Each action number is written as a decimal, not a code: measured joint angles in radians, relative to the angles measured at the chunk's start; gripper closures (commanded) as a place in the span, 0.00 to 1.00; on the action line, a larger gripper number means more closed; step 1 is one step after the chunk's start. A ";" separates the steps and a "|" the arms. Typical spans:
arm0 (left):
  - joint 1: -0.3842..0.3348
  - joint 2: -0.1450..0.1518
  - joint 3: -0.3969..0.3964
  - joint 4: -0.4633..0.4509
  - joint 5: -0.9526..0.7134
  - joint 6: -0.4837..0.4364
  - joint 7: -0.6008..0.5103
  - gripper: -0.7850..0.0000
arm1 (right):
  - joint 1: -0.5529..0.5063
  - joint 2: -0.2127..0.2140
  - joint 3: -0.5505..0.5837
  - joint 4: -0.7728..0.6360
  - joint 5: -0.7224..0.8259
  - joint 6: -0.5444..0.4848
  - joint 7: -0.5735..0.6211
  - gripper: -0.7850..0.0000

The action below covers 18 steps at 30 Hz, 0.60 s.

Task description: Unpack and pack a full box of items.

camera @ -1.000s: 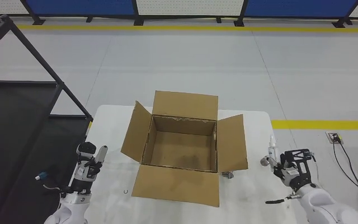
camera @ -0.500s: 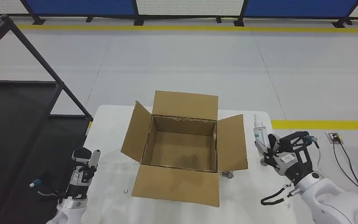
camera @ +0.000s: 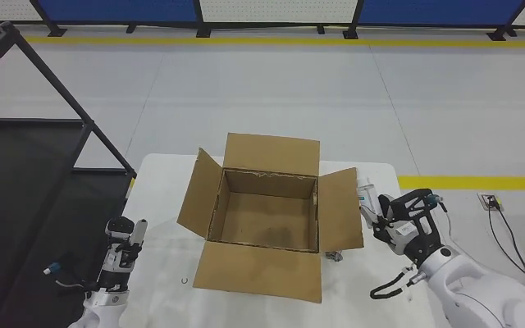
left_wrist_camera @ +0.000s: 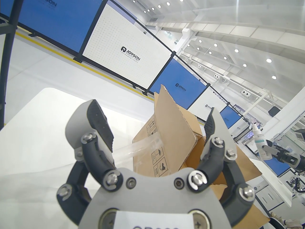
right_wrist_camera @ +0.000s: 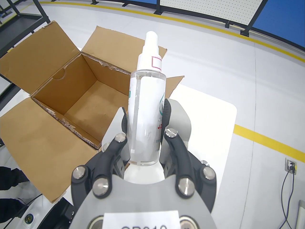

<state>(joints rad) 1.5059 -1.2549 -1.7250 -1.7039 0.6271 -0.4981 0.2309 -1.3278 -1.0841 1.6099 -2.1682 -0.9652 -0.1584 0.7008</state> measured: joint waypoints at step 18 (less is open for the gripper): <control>0.000 0.000 0.000 0.000 0.000 0.000 0.000 0.00 | 0.460 -0.049 -0.500 0.234 -0.070 -0.109 0.199 1.00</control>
<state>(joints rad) 1.5059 -1.2549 -1.7250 -1.7038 0.6271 -0.4981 0.2309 -0.8682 -1.1335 1.1101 -1.9337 -1.0351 -0.2672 0.9003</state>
